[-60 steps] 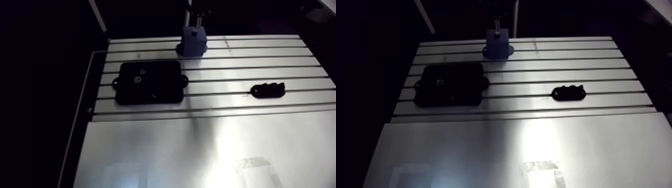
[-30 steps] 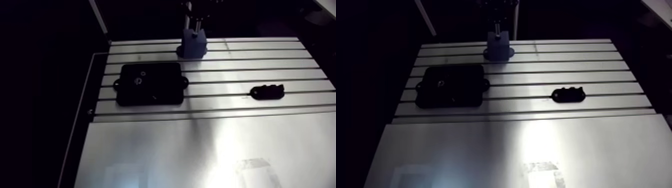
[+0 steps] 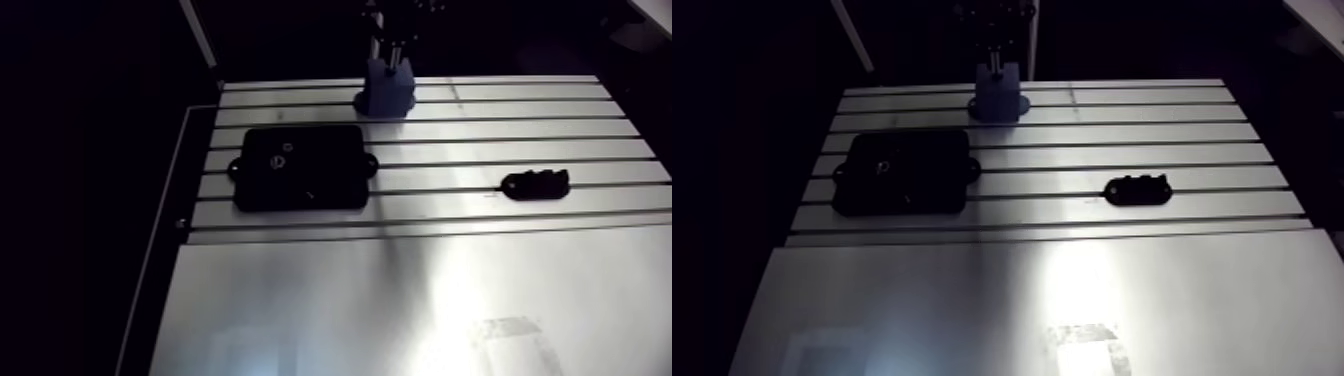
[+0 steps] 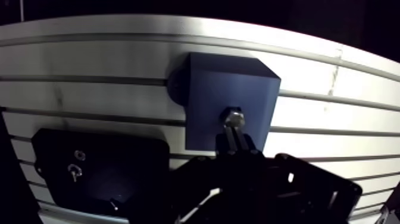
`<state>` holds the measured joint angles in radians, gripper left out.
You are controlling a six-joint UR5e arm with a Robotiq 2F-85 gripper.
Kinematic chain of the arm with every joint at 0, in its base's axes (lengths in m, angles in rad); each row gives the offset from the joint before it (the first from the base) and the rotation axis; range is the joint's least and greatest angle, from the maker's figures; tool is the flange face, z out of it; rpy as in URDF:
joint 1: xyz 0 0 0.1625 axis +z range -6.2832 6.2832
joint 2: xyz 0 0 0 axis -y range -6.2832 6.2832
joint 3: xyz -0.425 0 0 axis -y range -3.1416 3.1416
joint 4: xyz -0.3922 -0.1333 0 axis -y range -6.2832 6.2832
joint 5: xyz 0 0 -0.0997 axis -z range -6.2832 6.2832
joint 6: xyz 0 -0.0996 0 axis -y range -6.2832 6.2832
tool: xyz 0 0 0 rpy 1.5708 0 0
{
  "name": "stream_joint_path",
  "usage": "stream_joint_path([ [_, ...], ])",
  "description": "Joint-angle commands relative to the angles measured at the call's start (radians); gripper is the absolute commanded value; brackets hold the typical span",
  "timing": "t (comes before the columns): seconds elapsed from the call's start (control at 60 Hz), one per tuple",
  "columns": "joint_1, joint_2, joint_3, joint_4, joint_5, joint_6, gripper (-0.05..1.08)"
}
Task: Pick up the M10 bolt and insert it into the hex recess until seated.
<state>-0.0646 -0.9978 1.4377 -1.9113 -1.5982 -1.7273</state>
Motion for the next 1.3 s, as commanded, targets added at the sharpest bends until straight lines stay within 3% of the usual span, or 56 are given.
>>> stream_joint_path([
  [0.017, 0.000, 0.002, 0.005, -0.001, -0.001, -0.001, 1.08],
  [1.3, 0.003, 0.009, 0.005, -0.015, -0.001, -0.021, 1.08],
])
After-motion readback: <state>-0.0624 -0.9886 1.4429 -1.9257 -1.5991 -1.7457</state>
